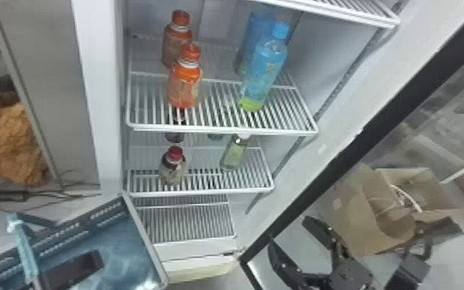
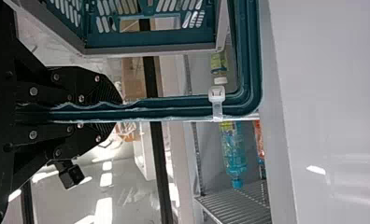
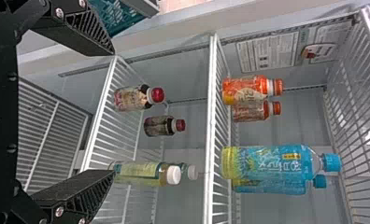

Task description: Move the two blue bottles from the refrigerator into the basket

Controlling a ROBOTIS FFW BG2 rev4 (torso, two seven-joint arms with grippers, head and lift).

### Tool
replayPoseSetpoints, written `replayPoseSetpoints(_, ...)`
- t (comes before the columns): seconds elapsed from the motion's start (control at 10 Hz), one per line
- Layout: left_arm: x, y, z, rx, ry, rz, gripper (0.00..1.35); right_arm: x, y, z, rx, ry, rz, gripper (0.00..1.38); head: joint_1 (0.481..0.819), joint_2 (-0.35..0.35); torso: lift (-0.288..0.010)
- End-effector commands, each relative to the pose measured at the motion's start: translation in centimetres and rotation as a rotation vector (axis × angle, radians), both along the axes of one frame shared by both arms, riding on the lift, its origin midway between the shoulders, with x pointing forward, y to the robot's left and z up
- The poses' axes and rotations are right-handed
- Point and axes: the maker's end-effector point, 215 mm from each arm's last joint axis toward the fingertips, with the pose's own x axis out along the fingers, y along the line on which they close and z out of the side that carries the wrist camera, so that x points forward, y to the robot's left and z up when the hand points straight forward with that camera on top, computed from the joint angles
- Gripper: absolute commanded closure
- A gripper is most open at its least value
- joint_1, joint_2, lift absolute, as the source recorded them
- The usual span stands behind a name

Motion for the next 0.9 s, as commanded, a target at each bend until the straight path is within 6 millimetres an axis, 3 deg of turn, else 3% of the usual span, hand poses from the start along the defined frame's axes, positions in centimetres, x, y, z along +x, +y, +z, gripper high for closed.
replayPoseSetpoints(0.0, -0.8, -1.1, 0.6, -0.034, 0.005, -0.021, 1.2, -0.1, -1.2, 0.5, -0.033, -0.004, -0.014, 0.14, 0.695, -0.35, -0.01)
replayPoseSetpoints(0.4, 0.8, -3.4, 2.9, -0.078, -0.061, -0.051, 1.2, 0.2, -1.6, 1.1, -0.041, -0.017, -0.027, 0.14, 0.695, -0.35, -0.01)
replayPoseSetpoints(0.8, 1.1, -3.3, 3.1, -0.08, -0.07, -0.05, 1.2, 1.9, -0.9, 2.6, -0.008, -0.074, -0.037, 0.14, 0.695, -0.35, -0.01)
